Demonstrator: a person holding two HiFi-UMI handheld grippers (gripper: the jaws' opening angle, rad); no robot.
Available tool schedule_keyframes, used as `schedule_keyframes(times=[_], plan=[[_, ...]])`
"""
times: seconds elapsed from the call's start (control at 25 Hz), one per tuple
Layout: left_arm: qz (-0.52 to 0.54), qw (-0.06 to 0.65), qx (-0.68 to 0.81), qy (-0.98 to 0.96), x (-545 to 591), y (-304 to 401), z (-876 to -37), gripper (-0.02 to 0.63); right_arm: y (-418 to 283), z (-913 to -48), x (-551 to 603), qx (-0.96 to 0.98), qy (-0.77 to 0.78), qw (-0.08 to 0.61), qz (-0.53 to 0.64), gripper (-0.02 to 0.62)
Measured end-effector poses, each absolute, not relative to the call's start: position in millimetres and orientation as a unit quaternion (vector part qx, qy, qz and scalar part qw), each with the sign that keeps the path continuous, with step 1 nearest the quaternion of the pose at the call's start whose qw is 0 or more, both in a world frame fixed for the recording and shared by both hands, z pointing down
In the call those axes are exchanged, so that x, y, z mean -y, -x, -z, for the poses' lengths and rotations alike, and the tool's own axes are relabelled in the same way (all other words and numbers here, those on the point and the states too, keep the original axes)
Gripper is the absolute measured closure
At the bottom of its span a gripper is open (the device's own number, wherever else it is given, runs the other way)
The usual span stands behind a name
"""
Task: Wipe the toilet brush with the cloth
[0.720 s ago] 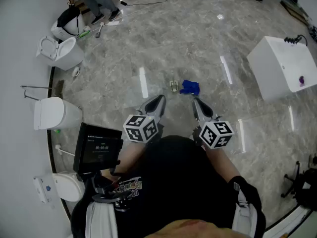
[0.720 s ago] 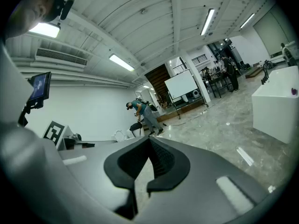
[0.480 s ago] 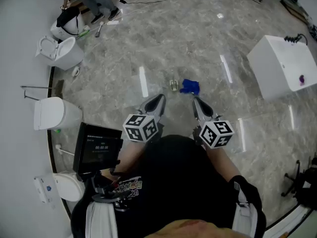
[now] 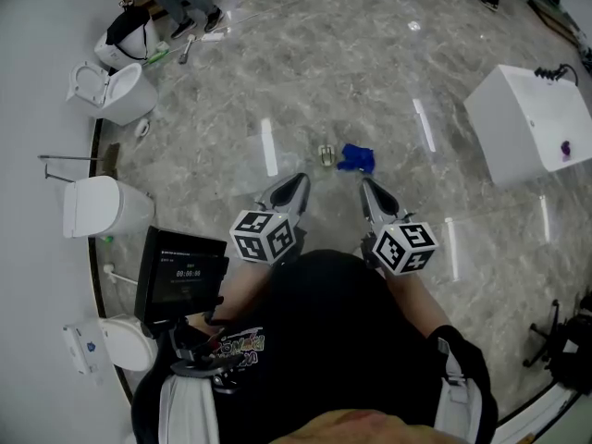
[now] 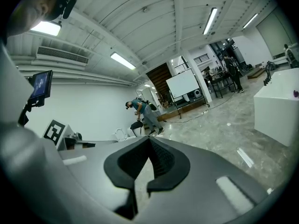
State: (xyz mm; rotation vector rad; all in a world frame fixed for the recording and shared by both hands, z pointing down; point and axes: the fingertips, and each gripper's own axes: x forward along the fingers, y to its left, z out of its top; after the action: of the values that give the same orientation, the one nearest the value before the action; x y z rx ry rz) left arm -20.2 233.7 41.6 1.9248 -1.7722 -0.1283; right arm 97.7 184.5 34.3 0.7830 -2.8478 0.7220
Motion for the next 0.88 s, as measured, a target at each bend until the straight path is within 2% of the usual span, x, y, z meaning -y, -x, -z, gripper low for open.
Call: schedule_keyframes(times=[0.6, 0.88], plan=[[0.061, 0.271, 0.648, -0.709, -236, 47, -47, 0.592, -72, -35, -189, 0.934, -0.259, 0.058, -0.240, 0.594], [0.066, 0.285, 0.635, -0.715, -244, 82, -49, 0.591, -36, -35, -203, 0.930, -0.268, 0.070, -0.241, 0.594]])
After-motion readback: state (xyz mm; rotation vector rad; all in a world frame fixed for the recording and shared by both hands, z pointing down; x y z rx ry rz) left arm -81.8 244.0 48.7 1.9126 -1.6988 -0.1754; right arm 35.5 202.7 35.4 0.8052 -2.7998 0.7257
